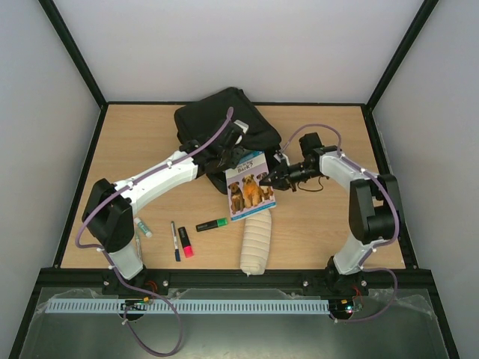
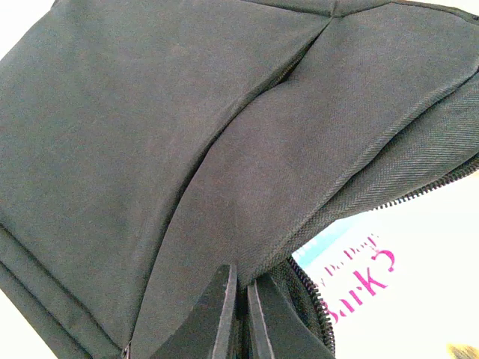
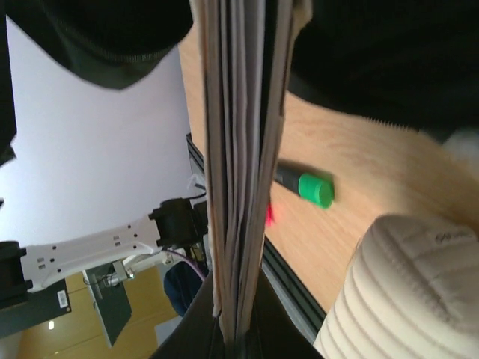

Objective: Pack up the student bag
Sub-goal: Place the book in the student bag.

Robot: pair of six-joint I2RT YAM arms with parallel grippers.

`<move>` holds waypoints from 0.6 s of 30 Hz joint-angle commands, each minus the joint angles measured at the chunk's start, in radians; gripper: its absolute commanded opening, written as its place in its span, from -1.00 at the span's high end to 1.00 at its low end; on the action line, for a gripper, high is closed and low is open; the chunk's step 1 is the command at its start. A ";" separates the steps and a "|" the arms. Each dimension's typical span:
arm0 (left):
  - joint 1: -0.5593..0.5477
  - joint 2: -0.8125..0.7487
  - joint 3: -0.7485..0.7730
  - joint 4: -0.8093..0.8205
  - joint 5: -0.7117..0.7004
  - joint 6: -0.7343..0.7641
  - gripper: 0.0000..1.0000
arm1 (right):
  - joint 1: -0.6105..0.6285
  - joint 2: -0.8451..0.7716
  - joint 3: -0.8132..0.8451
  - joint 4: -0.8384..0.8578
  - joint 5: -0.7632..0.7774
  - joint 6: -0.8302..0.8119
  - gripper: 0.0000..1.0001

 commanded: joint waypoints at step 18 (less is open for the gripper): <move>0.012 -0.080 -0.014 0.064 0.041 0.003 0.95 | 0.038 0.365 0.254 0.312 0.132 0.045 0.50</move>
